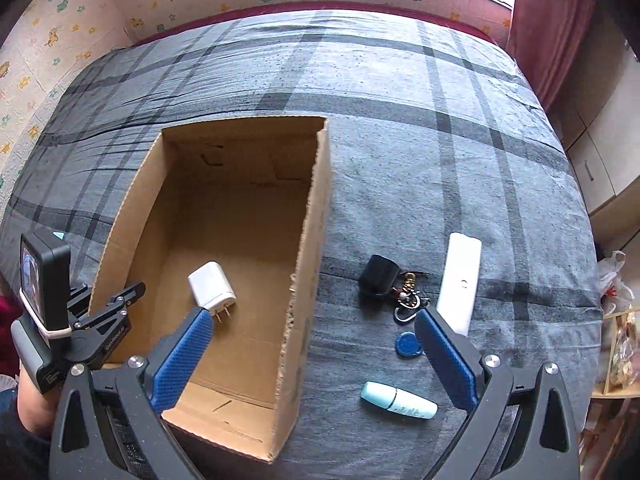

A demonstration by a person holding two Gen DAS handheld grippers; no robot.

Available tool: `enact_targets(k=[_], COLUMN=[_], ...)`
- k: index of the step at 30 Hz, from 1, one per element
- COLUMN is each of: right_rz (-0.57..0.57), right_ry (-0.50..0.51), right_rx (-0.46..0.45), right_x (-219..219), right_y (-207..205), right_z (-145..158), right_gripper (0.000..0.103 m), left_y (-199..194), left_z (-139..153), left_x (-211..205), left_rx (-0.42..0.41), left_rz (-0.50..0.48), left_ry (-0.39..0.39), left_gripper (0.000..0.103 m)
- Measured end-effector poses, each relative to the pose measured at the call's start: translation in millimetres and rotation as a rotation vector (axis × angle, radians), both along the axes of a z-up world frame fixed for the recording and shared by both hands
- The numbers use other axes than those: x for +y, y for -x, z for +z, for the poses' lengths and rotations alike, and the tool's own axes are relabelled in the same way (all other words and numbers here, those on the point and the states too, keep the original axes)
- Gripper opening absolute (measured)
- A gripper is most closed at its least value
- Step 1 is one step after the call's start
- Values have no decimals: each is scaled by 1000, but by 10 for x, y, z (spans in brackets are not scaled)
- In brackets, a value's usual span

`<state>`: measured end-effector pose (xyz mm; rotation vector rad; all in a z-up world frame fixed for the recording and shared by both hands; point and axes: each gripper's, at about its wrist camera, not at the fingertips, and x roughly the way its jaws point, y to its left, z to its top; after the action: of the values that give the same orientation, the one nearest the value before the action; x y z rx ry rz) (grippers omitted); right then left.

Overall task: Organize rigid objects
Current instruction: 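Move the right tool back out of the box toward the small charger cube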

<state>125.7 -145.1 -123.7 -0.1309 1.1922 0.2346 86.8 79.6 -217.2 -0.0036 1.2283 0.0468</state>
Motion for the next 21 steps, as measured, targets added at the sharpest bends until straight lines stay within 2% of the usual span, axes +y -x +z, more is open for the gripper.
enact_targets(k=[11,21], right_rz=[-163,-300], right_ry=[68,94], right_rx=[0,72], right_x=[-868,-1501], right_y=[98,248], right_z=[-50,-469], right_gripper=[103,103], left_y=[3,-3], left_z=[12,9], left_x=[0,-7], left_rx=[0,0], left_rz=[2,1], left_ry=[0,-4], left_gripper=[12,12])
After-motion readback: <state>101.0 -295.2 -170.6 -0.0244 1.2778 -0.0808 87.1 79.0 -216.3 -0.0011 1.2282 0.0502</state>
